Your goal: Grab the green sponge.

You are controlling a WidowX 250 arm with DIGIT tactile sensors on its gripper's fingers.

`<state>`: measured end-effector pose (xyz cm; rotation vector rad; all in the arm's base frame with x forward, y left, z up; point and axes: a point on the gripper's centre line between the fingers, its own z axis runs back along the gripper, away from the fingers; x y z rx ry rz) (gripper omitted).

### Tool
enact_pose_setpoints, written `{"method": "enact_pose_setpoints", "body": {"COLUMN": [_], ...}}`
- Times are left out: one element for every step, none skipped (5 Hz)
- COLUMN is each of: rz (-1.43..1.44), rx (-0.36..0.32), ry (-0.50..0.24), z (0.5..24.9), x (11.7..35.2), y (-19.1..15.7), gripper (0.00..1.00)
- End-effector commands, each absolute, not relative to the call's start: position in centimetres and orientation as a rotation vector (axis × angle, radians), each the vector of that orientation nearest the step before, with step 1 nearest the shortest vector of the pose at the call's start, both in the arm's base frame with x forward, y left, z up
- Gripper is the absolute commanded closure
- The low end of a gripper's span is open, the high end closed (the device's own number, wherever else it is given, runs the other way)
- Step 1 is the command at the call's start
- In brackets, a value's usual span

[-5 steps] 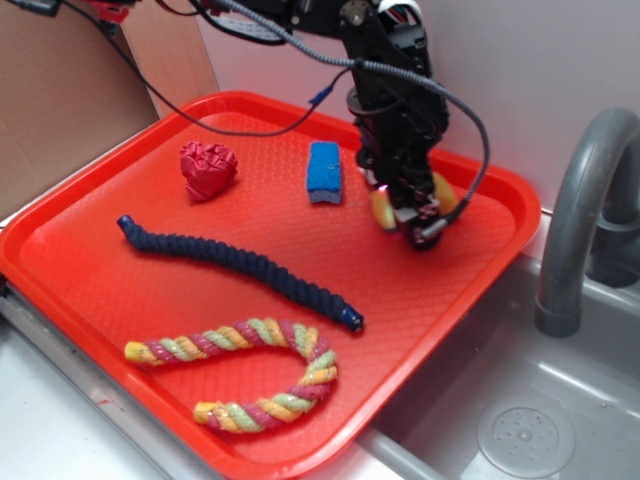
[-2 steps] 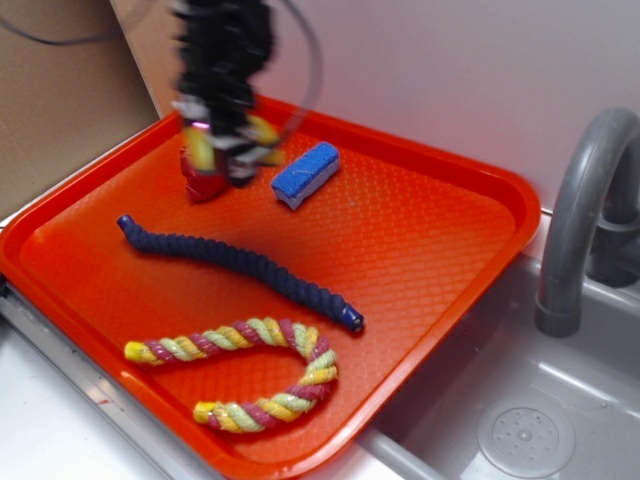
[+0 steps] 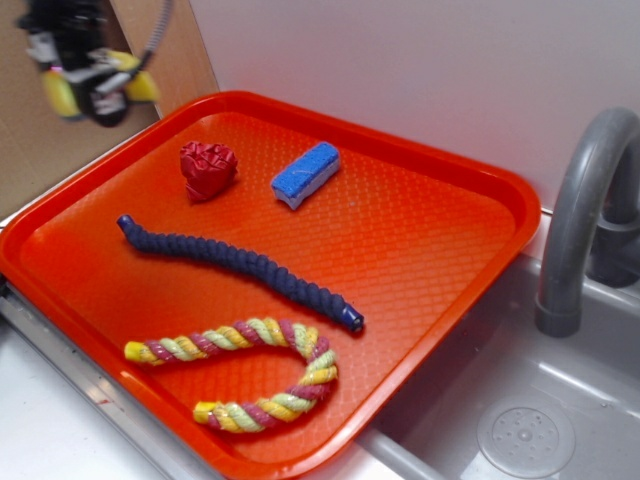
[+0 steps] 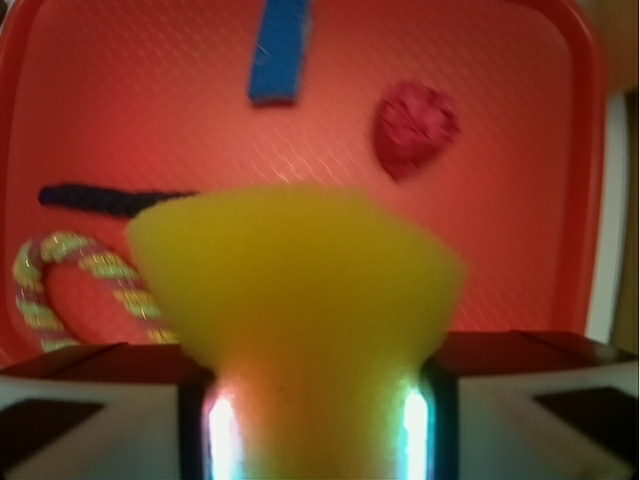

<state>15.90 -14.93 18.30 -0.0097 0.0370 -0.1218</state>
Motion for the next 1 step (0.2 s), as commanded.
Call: {"method": "enact_pose_setpoints", "body": {"rz": [-0.049], "rx": [-0.048], "ry": [-0.012], "z": [19.45], "x": [13.47], "y": [-15.01], "gripper": [1.0]}}
